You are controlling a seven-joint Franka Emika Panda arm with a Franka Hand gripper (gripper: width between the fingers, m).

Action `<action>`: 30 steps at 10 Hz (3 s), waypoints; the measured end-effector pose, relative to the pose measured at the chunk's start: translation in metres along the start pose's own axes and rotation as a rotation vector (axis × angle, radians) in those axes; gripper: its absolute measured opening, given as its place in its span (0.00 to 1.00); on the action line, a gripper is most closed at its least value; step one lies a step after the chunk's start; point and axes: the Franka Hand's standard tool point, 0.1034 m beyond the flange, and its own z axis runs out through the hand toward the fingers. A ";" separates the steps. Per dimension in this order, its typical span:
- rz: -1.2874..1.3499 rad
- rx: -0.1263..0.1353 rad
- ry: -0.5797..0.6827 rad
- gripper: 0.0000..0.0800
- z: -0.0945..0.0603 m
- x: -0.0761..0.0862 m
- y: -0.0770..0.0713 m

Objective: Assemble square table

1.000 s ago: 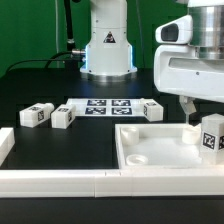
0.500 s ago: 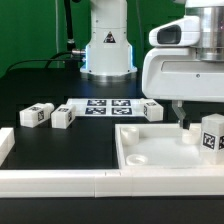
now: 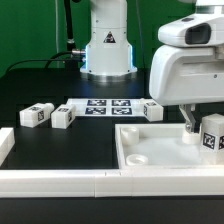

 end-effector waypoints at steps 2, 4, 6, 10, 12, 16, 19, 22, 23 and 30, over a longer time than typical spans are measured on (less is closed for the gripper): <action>-0.020 -0.006 0.002 0.78 0.000 0.001 0.001; -0.009 -0.005 0.002 0.55 0.000 0.001 0.001; 0.000 -0.005 0.002 0.36 0.000 0.001 0.001; 0.477 0.030 0.004 0.36 0.000 0.001 0.002; 0.663 0.036 0.002 0.36 0.001 0.001 0.003; 1.225 0.046 -0.016 0.36 0.001 0.001 0.002; 1.245 0.047 -0.015 0.49 0.001 0.002 0.002; 1.106 0.050 -0.001 0.77 0.000 0.004 -0.001; 1.018 0.049 0.002 0.80 0.000 0.004 -0.001; 0.256 0.031 0.015 0.81 0.000 0.003 0.003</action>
Offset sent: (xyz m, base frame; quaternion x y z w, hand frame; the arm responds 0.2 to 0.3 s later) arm 0.0000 0.0000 0.0000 0.0000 0.0000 0.0000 1.0000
